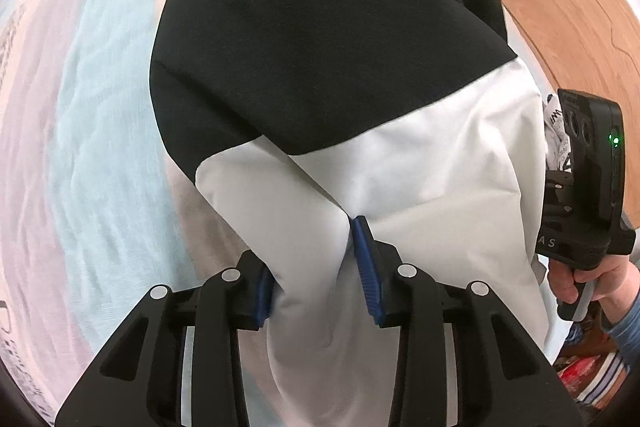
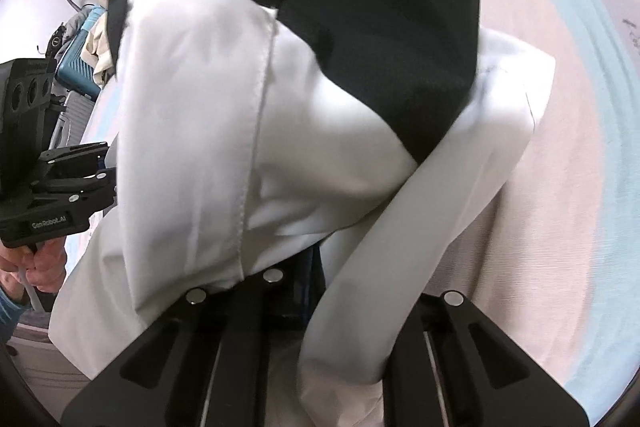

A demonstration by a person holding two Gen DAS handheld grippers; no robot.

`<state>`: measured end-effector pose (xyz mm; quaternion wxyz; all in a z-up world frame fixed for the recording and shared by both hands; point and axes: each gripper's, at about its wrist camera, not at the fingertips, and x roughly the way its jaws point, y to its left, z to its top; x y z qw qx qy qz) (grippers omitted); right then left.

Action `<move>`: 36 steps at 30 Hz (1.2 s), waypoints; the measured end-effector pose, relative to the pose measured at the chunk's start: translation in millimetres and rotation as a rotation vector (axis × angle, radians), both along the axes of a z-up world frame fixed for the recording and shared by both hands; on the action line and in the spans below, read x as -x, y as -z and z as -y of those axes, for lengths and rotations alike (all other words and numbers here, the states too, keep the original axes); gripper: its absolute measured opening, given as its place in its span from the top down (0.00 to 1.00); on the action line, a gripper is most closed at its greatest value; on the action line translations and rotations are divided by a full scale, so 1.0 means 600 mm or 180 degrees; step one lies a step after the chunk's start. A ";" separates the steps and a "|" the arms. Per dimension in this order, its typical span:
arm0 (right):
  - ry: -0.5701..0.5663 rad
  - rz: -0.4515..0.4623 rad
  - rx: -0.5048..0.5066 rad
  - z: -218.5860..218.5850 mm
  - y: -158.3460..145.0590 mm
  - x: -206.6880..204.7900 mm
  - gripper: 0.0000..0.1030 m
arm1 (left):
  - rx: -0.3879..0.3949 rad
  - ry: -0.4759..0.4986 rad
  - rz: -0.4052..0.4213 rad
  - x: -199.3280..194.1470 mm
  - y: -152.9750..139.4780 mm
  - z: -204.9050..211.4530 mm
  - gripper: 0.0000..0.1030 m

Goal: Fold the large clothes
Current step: 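Grasp the bundle with both grippers and lift it off the bed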

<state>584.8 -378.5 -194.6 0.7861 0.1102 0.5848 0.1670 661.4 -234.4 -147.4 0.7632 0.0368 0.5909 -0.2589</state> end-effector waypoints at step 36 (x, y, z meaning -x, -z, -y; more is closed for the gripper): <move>0.0739 0.1000 0.0142 0.251 -0.365 0.211 0.92 | 0.0297 0.0795 0.0934 0.239 -0.374 0.340 0.70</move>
